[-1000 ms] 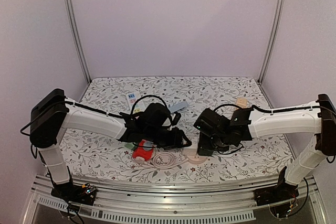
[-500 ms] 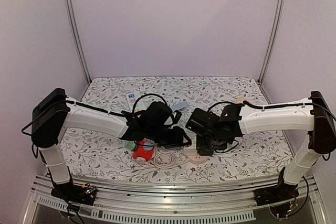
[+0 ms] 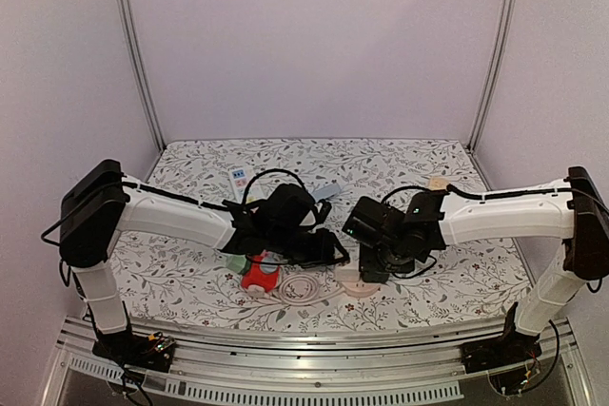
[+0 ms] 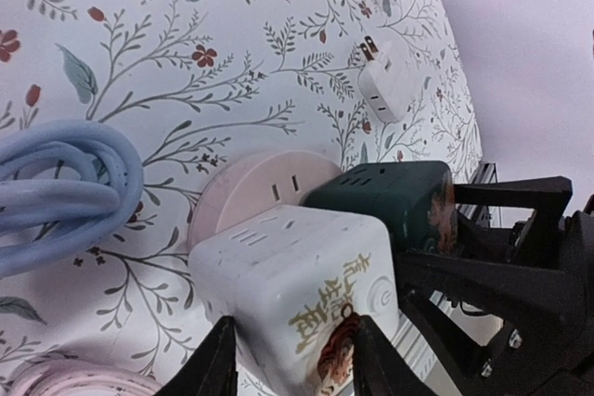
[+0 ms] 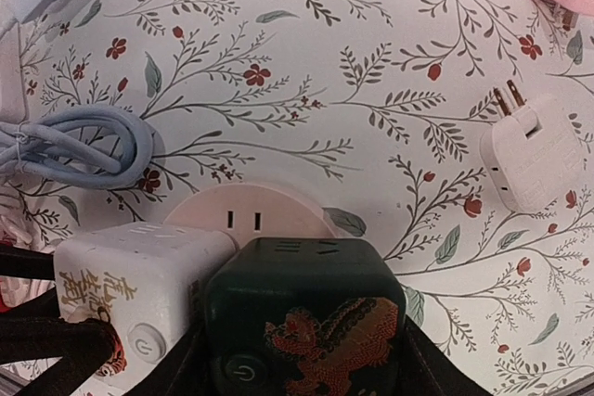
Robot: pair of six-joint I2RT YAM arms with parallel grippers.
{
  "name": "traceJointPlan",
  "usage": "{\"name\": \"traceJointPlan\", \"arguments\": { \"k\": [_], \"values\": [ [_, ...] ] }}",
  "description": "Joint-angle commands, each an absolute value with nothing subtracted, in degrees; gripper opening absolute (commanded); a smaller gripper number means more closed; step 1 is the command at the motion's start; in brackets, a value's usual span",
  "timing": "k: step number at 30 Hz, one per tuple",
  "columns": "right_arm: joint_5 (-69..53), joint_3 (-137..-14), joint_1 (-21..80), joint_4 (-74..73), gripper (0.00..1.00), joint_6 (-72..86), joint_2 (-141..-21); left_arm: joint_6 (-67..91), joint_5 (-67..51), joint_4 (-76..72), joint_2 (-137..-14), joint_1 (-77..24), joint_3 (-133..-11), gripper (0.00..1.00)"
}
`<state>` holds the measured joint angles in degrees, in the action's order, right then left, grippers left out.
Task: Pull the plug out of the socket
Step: Remove the plug from the socket.
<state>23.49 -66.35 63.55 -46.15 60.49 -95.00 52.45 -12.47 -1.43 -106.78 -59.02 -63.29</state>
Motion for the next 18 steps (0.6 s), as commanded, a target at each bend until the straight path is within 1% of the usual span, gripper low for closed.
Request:
{"name": "traceJointPlan", "arguments": {
  "k": [1,7,18],
  "values": [
    [16.9,-60.7,61.8,-34.6,0.0,62.4,-89.8,50.8,-11.0,7.0,-111.7,-61.0,-61.8,0.4],
    [17.3,-61.2,61.9,-35.0,0.0,62.3,-88.6,50.6,-11.1,7.3,-111.9,-61.1,-62.1,0.4],
    [25.0,-68.5,66.2,-44.0,0.0,60.3,-91.5,50.6,-11.0,7.8,-112.4,-61.4,-62.7,0.39]
  ]
}}
